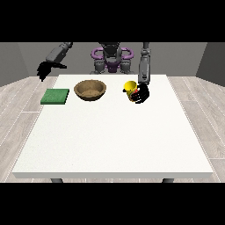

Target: Pick the cup and pour the ball into the bowl, then pick the bowl and place it on the pad

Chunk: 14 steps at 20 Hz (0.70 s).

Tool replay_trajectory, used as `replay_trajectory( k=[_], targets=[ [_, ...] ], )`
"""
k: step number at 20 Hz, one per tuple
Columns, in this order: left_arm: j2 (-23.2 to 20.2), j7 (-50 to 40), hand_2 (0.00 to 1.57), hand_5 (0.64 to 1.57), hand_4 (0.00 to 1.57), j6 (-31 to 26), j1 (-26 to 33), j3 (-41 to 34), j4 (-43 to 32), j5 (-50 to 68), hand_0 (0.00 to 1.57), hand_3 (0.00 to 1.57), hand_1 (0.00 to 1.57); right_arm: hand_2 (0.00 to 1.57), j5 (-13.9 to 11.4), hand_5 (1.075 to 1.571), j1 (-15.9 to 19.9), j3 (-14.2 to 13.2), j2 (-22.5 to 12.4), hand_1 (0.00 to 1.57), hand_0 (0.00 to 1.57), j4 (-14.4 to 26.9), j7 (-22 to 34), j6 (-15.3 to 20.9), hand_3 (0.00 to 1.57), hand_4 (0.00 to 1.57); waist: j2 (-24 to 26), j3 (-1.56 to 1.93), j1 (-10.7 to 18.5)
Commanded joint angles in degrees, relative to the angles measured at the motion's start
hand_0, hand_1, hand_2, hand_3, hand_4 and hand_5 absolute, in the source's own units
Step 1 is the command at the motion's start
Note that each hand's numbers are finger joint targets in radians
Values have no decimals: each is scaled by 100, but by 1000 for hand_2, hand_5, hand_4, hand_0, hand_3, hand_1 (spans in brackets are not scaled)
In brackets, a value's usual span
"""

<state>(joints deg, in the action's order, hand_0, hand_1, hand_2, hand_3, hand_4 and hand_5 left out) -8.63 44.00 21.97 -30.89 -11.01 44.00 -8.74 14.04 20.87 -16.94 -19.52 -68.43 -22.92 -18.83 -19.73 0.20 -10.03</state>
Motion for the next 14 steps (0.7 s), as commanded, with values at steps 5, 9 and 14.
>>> replay_trajectory(
  k=[5, 9, 14],
  targets=[
    [141, -399, 1571, 1511, 913, 806, -128, 369, -295, -632, 1356, 1571, 1356, 0, 127, 1555, -168, -364, -497, 0, 0, 822, -211, -480, 0, 0, 436, -16, 140],
    [-30, -1534, 1571, 1532, 1016, 989, -191, 979, -156, -1408, 1373, 1571, 1373, 56, 106, 1558, -221, -414, -599, 0, 0, 1269, 262, -348, 0, 0, 1467, -6, 431],
    [349, -2683, 1571, 1571, 1091, 1173, -402, 1830, 36, -2402, 1397, 1571, 1397, 0, 58, 1560, -375, -637, -773, 0, 0, 1955, -62, -389, 0, 0, 1926, -9, 896]
  ],
)
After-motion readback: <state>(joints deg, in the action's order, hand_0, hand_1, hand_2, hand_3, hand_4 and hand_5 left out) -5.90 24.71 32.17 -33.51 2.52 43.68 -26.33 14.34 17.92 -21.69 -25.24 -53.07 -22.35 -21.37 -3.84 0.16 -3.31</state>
